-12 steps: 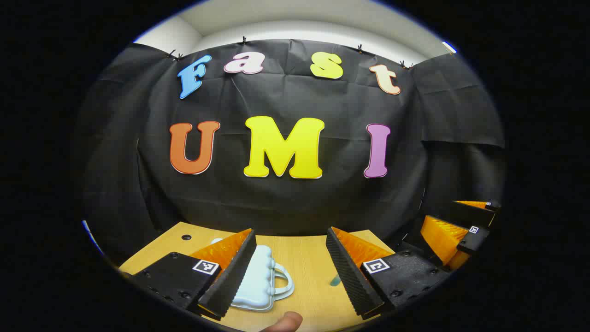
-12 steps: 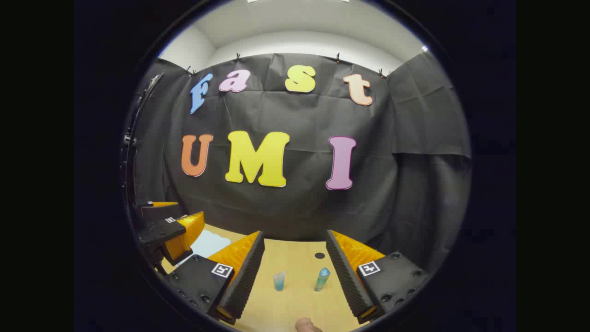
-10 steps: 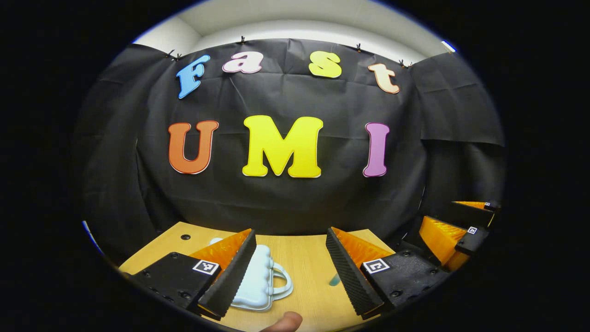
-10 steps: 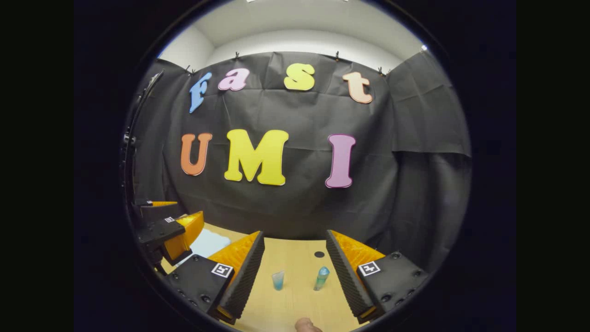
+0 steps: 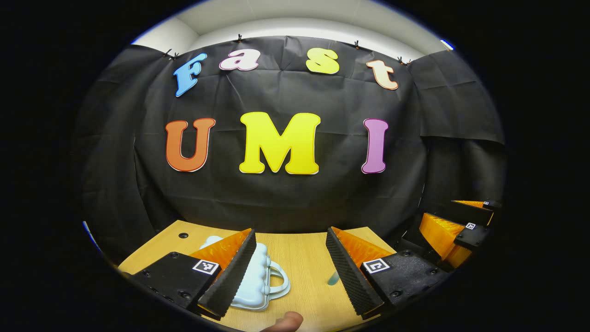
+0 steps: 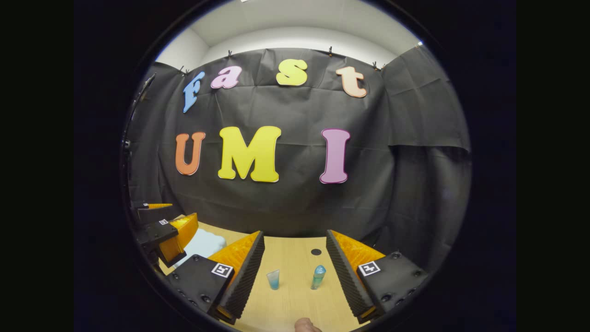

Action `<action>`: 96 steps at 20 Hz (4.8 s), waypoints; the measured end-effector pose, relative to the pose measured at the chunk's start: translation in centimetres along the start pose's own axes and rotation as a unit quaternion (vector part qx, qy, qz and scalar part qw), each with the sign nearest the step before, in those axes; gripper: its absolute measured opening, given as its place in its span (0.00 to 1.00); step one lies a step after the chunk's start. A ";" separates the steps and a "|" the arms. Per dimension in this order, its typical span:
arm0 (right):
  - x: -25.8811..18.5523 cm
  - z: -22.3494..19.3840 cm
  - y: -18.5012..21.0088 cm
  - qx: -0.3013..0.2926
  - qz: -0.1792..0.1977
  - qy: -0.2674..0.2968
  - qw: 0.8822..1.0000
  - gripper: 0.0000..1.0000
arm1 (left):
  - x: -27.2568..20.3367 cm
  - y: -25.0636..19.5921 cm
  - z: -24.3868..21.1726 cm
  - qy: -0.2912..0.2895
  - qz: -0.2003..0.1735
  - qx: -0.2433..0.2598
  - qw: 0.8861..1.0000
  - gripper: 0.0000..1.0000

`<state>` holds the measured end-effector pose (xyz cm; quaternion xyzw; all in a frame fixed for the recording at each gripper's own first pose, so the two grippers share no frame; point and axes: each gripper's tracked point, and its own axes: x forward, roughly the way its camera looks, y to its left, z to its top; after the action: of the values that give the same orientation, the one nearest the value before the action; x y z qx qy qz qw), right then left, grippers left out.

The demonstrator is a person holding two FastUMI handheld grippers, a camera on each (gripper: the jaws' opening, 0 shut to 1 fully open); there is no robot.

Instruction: First open the suitcase, pack the skin care products into it, and then close the suitcase.

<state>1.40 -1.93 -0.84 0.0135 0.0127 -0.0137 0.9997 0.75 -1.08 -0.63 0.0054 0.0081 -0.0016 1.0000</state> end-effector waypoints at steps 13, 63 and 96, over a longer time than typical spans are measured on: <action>0.5 0.2 -0.4 -0.017 0.006 -0.005 1.000 0.80 | 0.7 -0.7 0.3 -0.006 -0.001 -0.001 1.000 0.97; 7.3 -10.5 -17.0 -0.028 -0.006 0.090 0.996 0.80 | 11.0 6.2 -25.6 0.196 0.049 0.679 0.705 0.22; -0.6 1.1 6.0 -0.030 -0.115 0.024 0.993 0.79 | 5.8 38.0 -7.0 0.037 0.081 0.106 0.990 0.02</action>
<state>0.96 4.07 0.46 -0.0173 0.0382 -0.1281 0.9909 6.58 37.02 -7.30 0.1125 0.0441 0.0792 0.9895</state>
